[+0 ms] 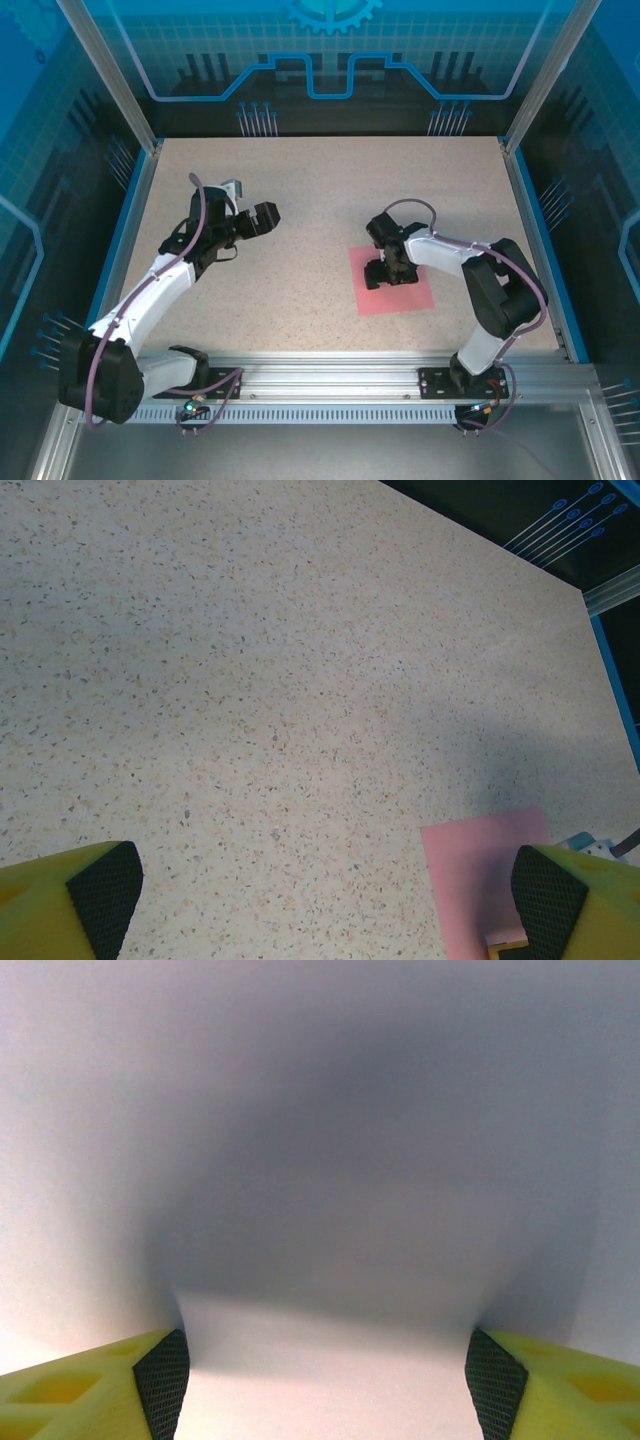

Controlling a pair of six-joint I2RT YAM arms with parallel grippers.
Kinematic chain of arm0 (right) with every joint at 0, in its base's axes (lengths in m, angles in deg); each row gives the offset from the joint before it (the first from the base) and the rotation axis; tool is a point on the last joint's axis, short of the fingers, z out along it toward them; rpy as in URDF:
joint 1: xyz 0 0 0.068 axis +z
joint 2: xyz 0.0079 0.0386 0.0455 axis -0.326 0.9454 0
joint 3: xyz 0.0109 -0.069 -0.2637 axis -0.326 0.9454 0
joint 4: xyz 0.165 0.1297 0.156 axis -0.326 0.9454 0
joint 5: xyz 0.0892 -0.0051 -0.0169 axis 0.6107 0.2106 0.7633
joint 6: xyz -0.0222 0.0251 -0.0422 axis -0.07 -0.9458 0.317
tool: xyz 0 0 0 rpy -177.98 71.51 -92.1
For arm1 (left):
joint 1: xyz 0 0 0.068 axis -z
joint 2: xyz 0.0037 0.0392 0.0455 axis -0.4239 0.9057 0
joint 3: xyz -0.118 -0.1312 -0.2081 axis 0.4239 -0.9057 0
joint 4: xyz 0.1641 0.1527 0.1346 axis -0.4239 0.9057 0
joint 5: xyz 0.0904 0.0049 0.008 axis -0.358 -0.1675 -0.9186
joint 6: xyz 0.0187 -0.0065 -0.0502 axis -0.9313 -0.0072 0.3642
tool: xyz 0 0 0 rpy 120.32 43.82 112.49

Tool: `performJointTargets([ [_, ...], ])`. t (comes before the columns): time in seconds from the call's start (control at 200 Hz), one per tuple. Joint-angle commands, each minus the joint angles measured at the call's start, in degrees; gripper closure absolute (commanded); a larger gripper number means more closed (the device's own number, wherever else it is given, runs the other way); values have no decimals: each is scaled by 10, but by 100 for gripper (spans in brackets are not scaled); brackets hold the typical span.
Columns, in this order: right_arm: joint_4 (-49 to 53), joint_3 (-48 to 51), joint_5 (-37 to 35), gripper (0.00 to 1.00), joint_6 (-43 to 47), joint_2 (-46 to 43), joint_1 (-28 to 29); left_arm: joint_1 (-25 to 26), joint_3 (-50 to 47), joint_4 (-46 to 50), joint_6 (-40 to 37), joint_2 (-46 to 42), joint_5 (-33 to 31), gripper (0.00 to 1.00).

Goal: Fold a paper plane with a square sheet of paper (fold left side to right side)
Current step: Move the square sheet of paper to the center of the table.

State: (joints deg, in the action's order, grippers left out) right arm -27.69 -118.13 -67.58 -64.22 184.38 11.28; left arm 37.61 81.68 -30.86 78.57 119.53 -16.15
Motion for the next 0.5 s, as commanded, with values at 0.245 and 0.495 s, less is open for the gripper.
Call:
performJointTargets([
  [0.245,-45,-94,46,24,-61,90,32,0,22,19,7,-8,-13,1],
  [0.495,-69,-194,86,24,-89,166,38,0,31,33,14,6,2,1],
])
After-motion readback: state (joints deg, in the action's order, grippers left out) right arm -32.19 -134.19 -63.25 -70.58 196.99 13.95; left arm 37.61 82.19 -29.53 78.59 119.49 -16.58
